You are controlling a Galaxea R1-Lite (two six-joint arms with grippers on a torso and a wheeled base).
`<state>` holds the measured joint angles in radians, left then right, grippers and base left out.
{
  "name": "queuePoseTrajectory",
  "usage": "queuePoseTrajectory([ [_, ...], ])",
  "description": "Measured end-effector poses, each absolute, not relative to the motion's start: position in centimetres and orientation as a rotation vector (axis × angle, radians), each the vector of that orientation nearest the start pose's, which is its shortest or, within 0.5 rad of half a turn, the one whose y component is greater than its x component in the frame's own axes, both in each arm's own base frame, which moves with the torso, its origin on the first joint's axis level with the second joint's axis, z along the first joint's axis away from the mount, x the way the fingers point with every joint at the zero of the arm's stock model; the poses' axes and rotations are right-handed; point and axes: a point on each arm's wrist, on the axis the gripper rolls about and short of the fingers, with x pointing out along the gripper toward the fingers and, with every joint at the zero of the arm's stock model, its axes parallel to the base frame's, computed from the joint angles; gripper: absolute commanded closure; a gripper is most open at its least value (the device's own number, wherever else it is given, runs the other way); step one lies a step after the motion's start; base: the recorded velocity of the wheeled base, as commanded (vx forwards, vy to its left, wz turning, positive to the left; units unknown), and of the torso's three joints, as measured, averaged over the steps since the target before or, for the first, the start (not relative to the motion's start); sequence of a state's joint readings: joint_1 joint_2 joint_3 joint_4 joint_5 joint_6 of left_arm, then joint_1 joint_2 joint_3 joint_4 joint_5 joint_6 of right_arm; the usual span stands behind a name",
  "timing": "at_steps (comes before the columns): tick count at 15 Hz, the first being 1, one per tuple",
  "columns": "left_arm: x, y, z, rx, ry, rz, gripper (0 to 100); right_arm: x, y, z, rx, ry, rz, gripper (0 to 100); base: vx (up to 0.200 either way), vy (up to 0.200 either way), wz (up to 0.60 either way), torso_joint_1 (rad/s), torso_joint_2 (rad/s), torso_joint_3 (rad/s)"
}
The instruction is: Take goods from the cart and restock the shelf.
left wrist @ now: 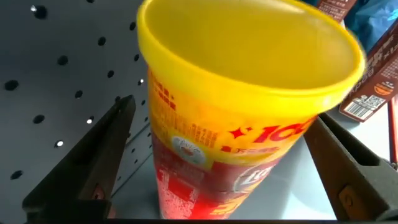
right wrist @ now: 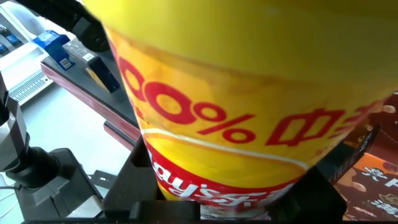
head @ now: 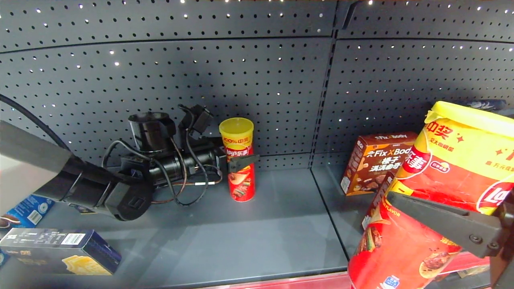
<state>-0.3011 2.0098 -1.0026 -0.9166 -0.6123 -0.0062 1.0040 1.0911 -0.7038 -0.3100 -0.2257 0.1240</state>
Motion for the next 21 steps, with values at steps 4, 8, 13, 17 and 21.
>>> queuePoseTrajectory([
  [4,36.5,-12.7,15.4,-0.019,0.093,-0.917,0,8.7,12.7,26.1,0.069,0.117,0.770,100,0.000,0.000,0.00,0.000,0.00,0.000],
  [8,36.5,-12.8,15.4,-0.019,0.092,-0.909,100,8.7,12.6,25.9,0.067,0.119,0.770,100,0.000,0.000,0.00,0.000,0.00,0.000],
  [13,35.7,-13.2,15.2,-0.020,0.107,-0.925,100,8.6,12.6,26.0,0.069,0.117,0.770,100,0.000,0.000,0.00,0.000,0.00,0.000],
  [17,33.4,-12.6,15.6,-0.022,0.130,-0.923,100,8.6,12.6,26.0,0.069,0.116,0.772,100,0.000,0.000,0.00,0.000,0.00,0.000],
  [21,31.2,-12.1,17.0,-0.015,0.113,-0.895,100,8.5,12.4,26.0,0.068,0.113,0.771,100,0.000,0.000,0.00,0.000,0.00,0.000],
])
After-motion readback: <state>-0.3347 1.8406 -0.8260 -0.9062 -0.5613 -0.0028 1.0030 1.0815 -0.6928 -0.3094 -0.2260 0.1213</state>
